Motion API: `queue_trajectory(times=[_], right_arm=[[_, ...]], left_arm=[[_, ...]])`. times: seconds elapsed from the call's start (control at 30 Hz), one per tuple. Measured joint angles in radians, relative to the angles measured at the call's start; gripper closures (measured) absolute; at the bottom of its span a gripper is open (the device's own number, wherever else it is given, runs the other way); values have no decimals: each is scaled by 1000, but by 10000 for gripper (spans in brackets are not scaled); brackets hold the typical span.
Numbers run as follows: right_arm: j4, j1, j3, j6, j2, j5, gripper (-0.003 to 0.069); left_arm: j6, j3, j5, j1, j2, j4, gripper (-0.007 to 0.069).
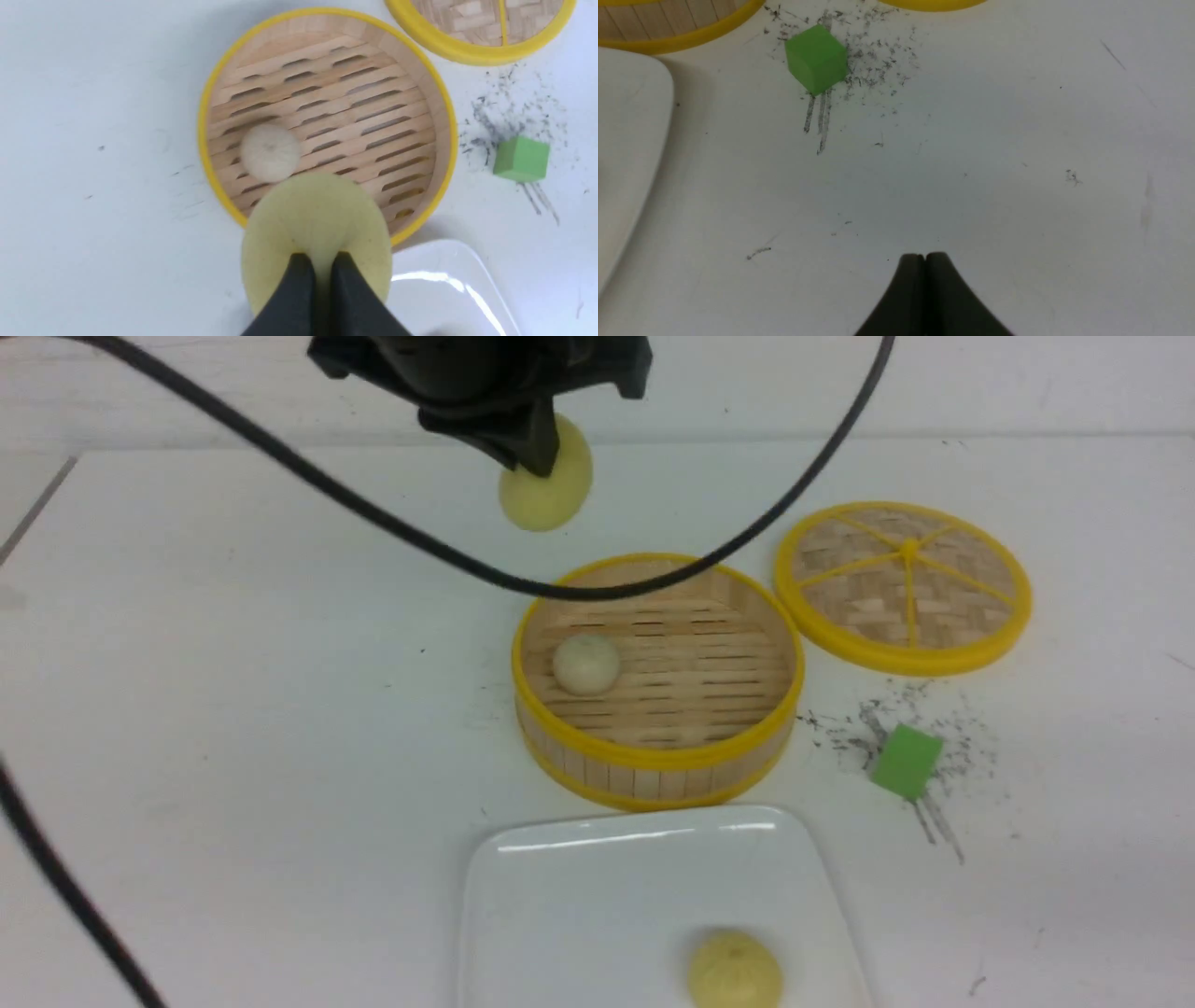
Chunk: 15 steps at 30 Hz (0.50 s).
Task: Put the steamed buns into the plate on the white tablecloth.
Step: 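Carry the bun from the bamboo steamer to the plate with the left gripper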
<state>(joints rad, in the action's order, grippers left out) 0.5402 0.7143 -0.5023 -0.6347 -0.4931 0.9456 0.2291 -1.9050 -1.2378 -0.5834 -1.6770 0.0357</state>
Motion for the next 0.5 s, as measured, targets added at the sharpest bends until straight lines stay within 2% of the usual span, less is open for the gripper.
queue_trajectory(times=[0.17, 0.2, 0.33, 0.37, 0.5], right_arm=[[0, 0, 0, 0, 0, 0, 652], [0, 0, 0, 0, 0, 0, 650], [2, 0, 0, 0, 0, 0, 648], [2, 0, 0, 0, 0, 0, 646], [1, 0, 0, 0, 0, 0, 645]], left_arm=[[0, 198, 0, 0, 51, -90, 603], [-3, 305, 0, 0, 50, -132, 601], [-14, 492, 21, 0, 39, -158, 593], [-14, 568, 72, 0, 30, -166, 586], [-21, 663, 189, 0, 9, -217, 557]])
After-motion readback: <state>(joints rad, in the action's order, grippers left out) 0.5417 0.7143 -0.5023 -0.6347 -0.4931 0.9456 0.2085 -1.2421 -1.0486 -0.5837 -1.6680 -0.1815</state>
